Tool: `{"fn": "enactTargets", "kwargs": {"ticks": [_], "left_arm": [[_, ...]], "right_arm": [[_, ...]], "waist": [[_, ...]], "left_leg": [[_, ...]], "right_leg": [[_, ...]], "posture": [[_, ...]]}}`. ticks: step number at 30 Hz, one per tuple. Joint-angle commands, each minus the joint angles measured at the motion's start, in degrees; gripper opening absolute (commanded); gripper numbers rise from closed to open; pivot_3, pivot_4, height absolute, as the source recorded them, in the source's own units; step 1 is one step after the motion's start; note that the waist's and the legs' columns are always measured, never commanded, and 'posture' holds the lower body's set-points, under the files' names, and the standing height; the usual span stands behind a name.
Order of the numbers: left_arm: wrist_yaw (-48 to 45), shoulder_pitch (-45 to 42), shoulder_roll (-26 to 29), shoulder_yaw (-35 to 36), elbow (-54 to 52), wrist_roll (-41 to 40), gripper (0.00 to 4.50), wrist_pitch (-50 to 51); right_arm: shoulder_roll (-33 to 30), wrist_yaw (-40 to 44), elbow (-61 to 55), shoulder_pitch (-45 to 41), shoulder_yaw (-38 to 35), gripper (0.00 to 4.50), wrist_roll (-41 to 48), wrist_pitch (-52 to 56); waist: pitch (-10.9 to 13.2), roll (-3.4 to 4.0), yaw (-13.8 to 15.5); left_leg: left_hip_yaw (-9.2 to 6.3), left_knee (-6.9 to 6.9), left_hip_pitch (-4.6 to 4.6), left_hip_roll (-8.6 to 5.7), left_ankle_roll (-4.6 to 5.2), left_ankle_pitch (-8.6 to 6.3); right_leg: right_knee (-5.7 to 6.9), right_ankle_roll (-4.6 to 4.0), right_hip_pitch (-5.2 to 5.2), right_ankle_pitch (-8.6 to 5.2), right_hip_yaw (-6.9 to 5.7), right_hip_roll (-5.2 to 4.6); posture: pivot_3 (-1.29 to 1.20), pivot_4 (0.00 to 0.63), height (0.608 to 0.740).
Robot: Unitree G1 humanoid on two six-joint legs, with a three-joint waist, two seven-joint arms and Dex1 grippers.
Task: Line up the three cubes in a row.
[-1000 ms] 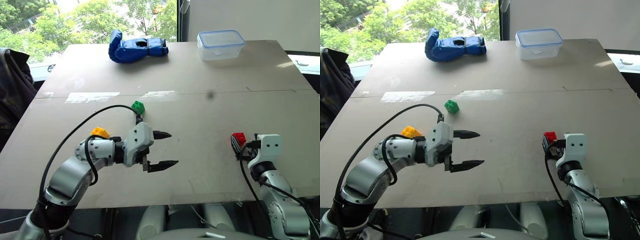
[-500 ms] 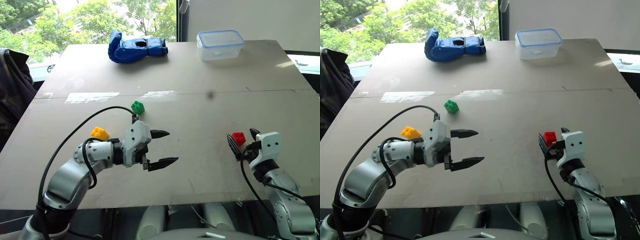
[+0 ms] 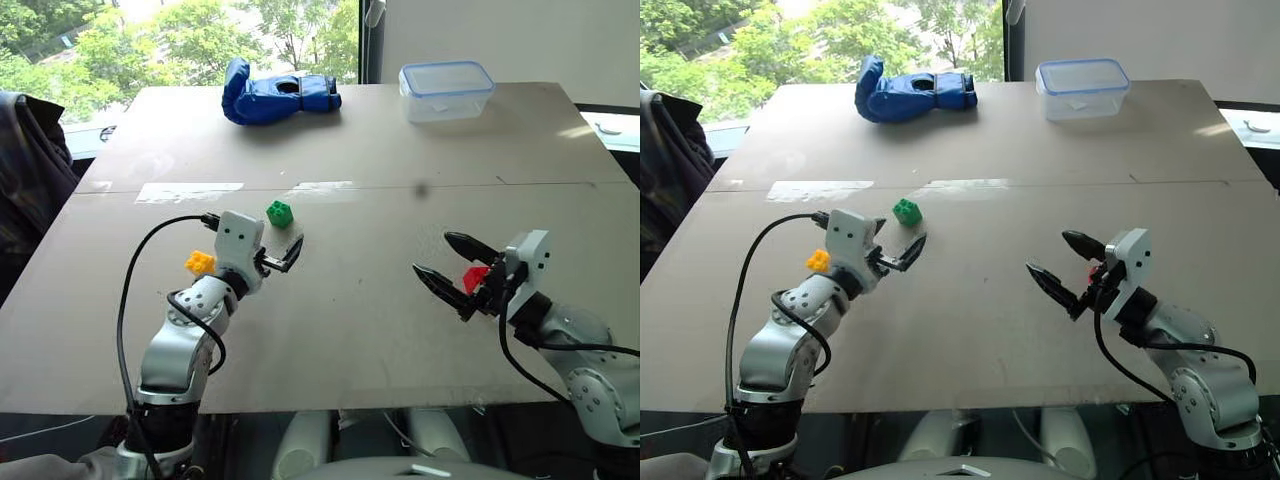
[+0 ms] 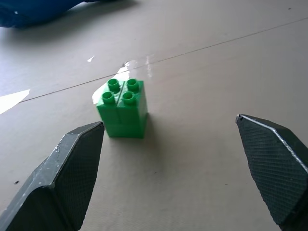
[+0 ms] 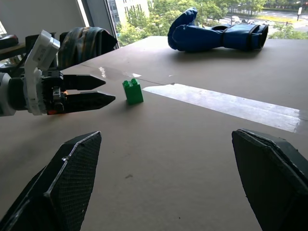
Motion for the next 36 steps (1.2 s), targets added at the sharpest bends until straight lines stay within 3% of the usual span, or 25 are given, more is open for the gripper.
{"fn": "enactTargets", "kwargs": {"ticks": [1, 12, 17, 26, 27, 29, 33, 36], "left_arm": [[-3.76, -3.43, 2.34, -0.51, 5.47, 2.06, 4.50, -4.59], [-20.57, -18.05, 3.83, -5.48, 35.09, 4.76, 4.50, -18.41], [-21.82, -25.58, 3.06, -6.10, 48.46, 7.28, 4.50, -24.04], [-23.81, -28.04, 2.20, -5.40, 54.77, 7.77, 4.50, -28.86], [-23.95, -27.93, 2.27, -5.34, 54.79, 7.83, 3.98, -29.22], [-24.20, -27.71, 2.42, -5.18, 54.94, 7.85, 3.36, -29.61], [-24.56, -26.86, 2.62, -5.02, 54.40, 7.86, 1.47, -29.26], [-24.33, -25.56, 2.66, -4.89, 52.70, 7.71, 1.34, -28.93]], "right_arm": [[0.07, 0.60, -1.78, -0.09, 1.65, 4.44, -0.98, -1.73], [0.67, 0.04, -3.19, 0.45, 2.96, 4.44, -1.19, -1.85], [0.91, 0.07, -2.39, -0.10, 3.31, 4.44, -1.89, -2.56], [1.16, 0.07, -1.58, -0.22, 3.91, 4.44, -2.89, -3.92], [1.27, 0.04, -1.51, -0.25, 3.97, 4.50, -2.97, -4.00], [1.51, 0.03, -1.23, -0.34, 4.16, 4.50, -3.16, -4.22], [1.65, 0.27, -1.03, -0.35, 4.30, 4.50, -3.36, -4.50], [1.55, 0.59, -0.60, -0.33, 4.20, 4.50, -3.50, -4.81]], "waist": [[0.00, 0.00, -0.05], [-0.01, -0.03, 0.04], [-0.01, -0.04, -0.06], [-0.02, -0.05, -0.08], [-0.02, -0.05, -0.10], [-0.02, -0.05, -0.13], [-0.02, -0.05, -0.19], [-0.02, -0.05, -0.29]], "left_leg": [[0.00, 0.00, 0.00, 0.00, 0.00, 0.00], [-0.18, 0.05, -0.15, -0.09, -0.25, 0.14], [-0.31, 0.12, -0.14, -0.20, -0.21, 0.12], [-0.37, 0.14, -0.15, -0.18, -0.21, 0.13], [-0.37, 0.15, -0.15, -0.18, -0.20, 0.12], [-0.37, 0.15, -0.15, -0.18, -0.21, 0.12], [-0.38, 0.15, -0.14, -0.18, -0.21, 0.12], [-0.39, 0.16, -0.14, -0.18, -0.21, 0.12]], "right_leg": [[0.01, 0.00, 0.00, 0.00, -0.01, 0.00], [-0.11, 0.00, 0.00, 0.00, -0.21, -0.08], [-0.02, 0.01, 0.05, 0.00, -0.33, -0.08], [0.00, 0.01, 0.04, 0.00, -0.36, -0.09], [0.01, 0.01, 0.04, 0.00, -0.36, -0.09], [0.02, 0.01, 0.04, 0.00, -0.36, -0.08], [0.04, 0.01, 0.04, 0.00, -0.35, -0.08], [0.04, 0.01, 0.04, 0.00, -0.35, -0.08]], "posture": [[0.00, 0.150, 0.740], [0.00, 0.150, 0.740], [0.00, 0.150, 0.740], [0.00, 0.150, 0.740], [0.00, 0.150, 0.740], [0.00, 0.150, 0.740], [0.00, 0.150, 0.740], [0.00, 0.150, 0.740]]}}
